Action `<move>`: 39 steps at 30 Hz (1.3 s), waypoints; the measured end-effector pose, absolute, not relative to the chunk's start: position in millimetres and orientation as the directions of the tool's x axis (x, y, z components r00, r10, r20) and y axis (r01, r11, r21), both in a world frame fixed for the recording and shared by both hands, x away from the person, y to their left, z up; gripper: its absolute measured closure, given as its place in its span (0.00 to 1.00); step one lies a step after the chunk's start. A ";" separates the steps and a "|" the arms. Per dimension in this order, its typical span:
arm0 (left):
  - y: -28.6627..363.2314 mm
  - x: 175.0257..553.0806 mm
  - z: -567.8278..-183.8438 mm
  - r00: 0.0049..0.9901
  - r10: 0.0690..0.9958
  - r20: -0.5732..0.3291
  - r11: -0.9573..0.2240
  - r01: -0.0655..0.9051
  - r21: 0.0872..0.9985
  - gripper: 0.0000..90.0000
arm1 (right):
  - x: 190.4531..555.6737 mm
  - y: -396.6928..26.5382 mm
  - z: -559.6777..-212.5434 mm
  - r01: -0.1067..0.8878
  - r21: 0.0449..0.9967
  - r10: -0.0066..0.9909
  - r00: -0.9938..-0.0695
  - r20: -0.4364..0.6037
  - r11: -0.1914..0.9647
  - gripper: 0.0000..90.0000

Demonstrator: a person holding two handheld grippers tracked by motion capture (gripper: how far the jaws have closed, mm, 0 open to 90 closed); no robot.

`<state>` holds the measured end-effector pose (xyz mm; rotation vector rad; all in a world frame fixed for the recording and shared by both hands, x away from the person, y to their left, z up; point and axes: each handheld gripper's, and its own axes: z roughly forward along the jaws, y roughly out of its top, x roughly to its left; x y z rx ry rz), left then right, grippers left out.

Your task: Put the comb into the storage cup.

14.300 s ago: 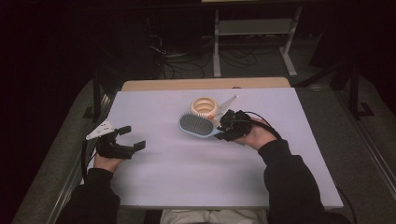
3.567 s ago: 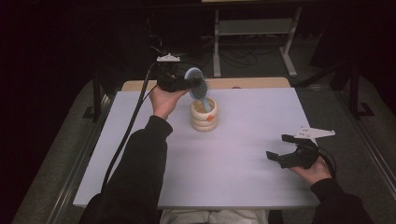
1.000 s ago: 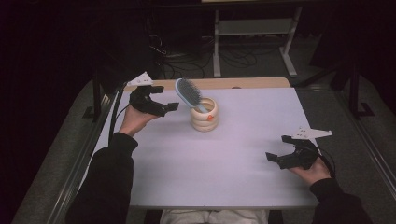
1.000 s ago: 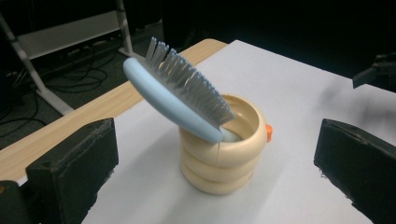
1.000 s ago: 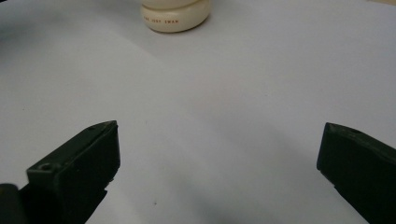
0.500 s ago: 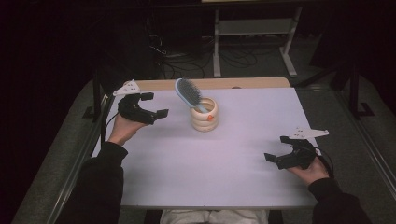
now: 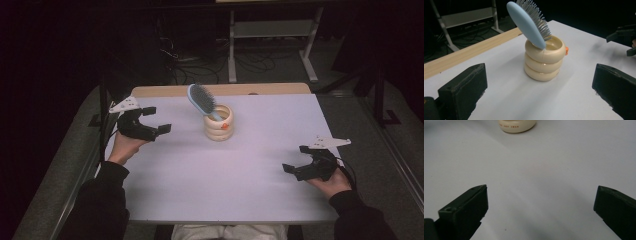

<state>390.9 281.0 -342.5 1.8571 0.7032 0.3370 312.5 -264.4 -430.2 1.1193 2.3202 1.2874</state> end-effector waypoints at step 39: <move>326.1 339.5 -395.0 0.720 0.686 -0.104 -0.184 0.309 0.933 0.00 | 311.3 -263.9 -429.7 0.502 0.807 0.730 -0.670 0.135 0.311 0.00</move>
